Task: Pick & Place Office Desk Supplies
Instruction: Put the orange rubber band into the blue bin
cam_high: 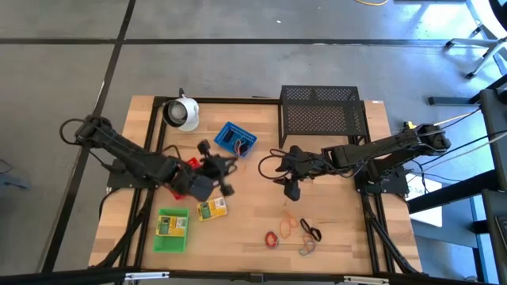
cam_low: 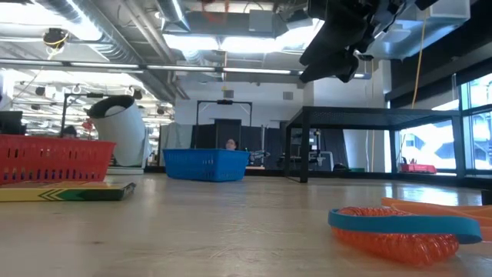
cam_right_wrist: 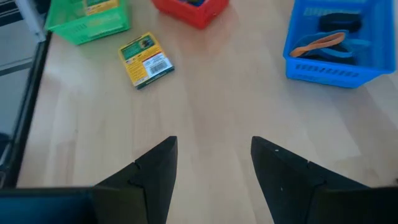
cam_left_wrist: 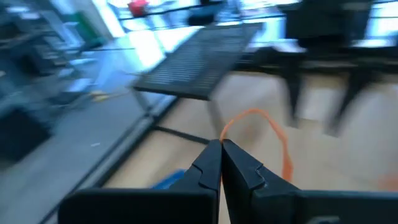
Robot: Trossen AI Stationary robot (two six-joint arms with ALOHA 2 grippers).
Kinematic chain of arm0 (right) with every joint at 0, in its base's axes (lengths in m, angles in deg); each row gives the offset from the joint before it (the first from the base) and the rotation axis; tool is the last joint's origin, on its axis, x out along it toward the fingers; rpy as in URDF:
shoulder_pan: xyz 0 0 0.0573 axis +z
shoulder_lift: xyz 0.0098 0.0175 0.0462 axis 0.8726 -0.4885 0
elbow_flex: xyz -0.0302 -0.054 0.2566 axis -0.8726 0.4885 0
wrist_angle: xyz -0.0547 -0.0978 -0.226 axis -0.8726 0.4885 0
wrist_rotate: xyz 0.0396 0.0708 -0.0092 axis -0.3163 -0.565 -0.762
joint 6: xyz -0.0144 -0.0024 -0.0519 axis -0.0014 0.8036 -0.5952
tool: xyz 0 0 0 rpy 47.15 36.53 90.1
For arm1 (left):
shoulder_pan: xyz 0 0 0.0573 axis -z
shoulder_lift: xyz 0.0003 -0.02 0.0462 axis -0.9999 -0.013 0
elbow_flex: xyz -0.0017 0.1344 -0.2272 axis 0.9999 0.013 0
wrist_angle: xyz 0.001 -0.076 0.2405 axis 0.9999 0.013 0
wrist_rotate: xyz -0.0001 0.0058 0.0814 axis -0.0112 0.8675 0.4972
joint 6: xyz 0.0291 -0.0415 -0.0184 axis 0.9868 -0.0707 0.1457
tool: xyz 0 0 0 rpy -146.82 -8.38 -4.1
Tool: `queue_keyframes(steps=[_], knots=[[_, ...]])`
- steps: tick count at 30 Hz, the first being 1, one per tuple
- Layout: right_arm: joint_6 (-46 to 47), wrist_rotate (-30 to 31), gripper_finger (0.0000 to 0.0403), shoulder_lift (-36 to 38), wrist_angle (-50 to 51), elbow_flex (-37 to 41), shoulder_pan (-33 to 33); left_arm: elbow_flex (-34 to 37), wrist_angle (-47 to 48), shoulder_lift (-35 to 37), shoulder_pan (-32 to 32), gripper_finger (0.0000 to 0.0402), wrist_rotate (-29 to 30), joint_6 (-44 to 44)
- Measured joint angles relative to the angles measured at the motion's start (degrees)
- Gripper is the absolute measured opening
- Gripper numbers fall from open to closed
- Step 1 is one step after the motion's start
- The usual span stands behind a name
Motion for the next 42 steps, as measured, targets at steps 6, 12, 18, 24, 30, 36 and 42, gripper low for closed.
queue_keyframes(steps=[6, 12, 18, 24, 30, 36, 42], knots=[[1.14, 2.4, 0.0208, 0.0, -0.04, 0.0, -0.04, -0.07, 3.75, -0.36, -9.2, 0.0002, 2.68, -0.15], [1.25, 2.23, 0.0208, 0.0, -0.04, 0.0, -0.02, -0.07, 6.95, -3.68, -19.31, 0.0003, -2.46, -2.9], [3.9, 2.21, 0.0208, 0.0, 0.0, 0.0, -0.02, -0.07, 7.01, -9.44, -26.58, 0.0003, -6.15, -5.81], [4.27, 2.21, 0.0208, 0.0, 0.0, 0.0, 0.0, -0.07, 7.11, -15.38, -30.79, 0.0003, -11.59, -12.49], [4.25, 2.21, 0.0208, 0.0, 0.05, 0.0, 0.0, -0.07, 7.19, -19.21, -32.44, 0.0003, -17.09, -15.63], [4.1, 2.21, 0.0208, 0.0, 0.67, 0.0, 0.0, -0.07, 7.35, -20.05, -32.47, 0.0005, -17.4, -15.61], [3.72, 2.21, 0.0208, 0.0, 0.66, 0.0, 0.0, -0.07, 7.39, -19.7, -32.47, 0.0031, -17.38, -15.56]])
